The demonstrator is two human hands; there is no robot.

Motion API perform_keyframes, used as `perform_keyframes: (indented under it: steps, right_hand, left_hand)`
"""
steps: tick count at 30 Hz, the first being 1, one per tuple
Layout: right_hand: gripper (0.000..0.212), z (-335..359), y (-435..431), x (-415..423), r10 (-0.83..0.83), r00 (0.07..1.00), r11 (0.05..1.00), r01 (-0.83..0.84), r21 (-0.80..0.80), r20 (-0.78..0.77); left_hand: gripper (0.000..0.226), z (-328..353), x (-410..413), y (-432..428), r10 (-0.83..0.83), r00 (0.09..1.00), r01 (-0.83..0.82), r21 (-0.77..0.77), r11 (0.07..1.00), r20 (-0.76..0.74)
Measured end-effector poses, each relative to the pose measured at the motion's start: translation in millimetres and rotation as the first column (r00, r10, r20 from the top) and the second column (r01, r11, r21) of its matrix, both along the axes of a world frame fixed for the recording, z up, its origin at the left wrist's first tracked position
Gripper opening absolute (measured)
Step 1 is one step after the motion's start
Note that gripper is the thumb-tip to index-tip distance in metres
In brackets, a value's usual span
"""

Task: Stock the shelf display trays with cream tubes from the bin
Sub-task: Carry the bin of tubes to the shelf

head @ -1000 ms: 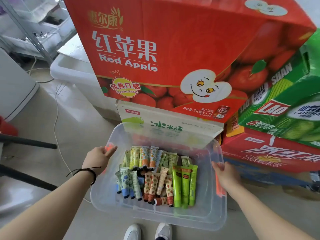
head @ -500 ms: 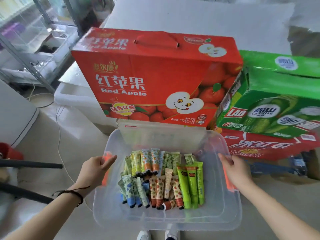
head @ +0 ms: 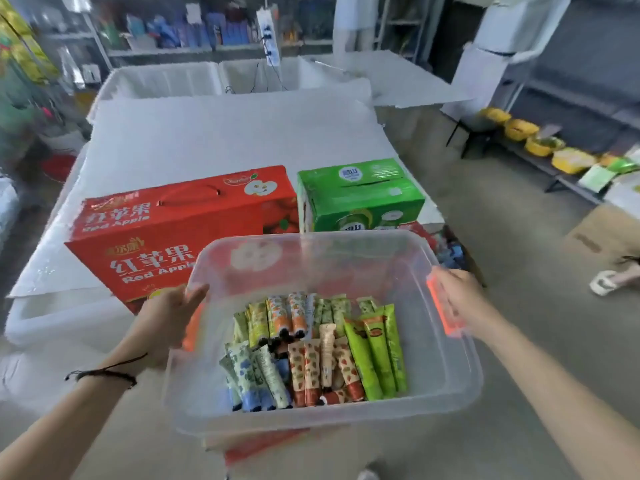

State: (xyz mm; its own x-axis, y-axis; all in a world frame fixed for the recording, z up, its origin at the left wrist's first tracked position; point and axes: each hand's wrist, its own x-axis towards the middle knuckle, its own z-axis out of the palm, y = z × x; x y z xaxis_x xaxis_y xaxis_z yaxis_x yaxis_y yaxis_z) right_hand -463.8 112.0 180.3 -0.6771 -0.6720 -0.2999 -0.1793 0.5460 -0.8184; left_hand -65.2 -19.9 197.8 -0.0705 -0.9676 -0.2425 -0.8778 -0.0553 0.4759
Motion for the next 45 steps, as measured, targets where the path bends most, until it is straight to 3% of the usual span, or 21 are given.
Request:
perform_keyframes:
  steps: [5, 10, 14, 17, 26, 36, 42, 45]
  right_hand:
    - [0.032, 41.2, 54.0, -53.1, -0.182, 0.975, 0.975, 0.196, -0.104, 0.127]
    - [0.031, 67.8, 112.9, -118.7, -0.307, 0.942, 0.938, 0.324, -0.122, 0.139]
    - [0.038, 91.7, 155.6, -178.1, -0.404, 0.892, 0.886, 0.436, -0.154, 0.200]
    - [0.043, 105.9, 186.3, -227.4, -0.437, 0.858, 0.854, 0.489, -0.175, 0.269]
    - [0.048, 150.3, 242.0, -355.4, -0.543, 0.770, 0.758, 0.621, -0.198, 0.336]
    - [0.044, 145.9, 216.2, -508.6, -0.616, 0.688, 0.705, 0.698, -0.121, 0.383]
    - [0.046, 136.0, 160.6, -623.0, -0.675, 0.704, 0.699, 0.706, -0.112, 0.222]
    - [0.043, 138.0, 135.7, -680.8, -0.660, 0.719, 0.709, 0.692, -0.136, 0.220]
  left_hand:
    - [0.054, 47.9, -69.7, -3.6, -0.142, 0.990, 0.142, -0.040, 0.989, -0.009]
    - [0.064, 83.6, -164.7, 5.2, -0.255, 0.966, 0.250, -0.089, 0.964, -0.048]
    - [0.058, 98.2, -244.5, 15.6, -0.296, 0.939, 0.288, -0.074, 0.955, -0.175]
    - [0.069, 113.4, -313.9, 27.4, -0.377, 0.922, 0.367, -0.111, 0.924, -0.090]
    - [0.070, 129.1, -493.7, 48.2, -0.506, 0.850, 0.487, -0.143, 0.861, -0.149]
    - [0.067, 115.7, -674.5, 2.7, -0.538, 0.811, 0.514, -0.159, 0.843, -0.228]
    - [0.064, 102.3, -791.5, -59.7, -0.515, 0.815, 0.508, -0.101, 0.855, -0.266]
    - [0.063, 108.0, -847.6, -84.3, -0.507, 0.821, 0.495, -0.115, 0.861, -0.263]
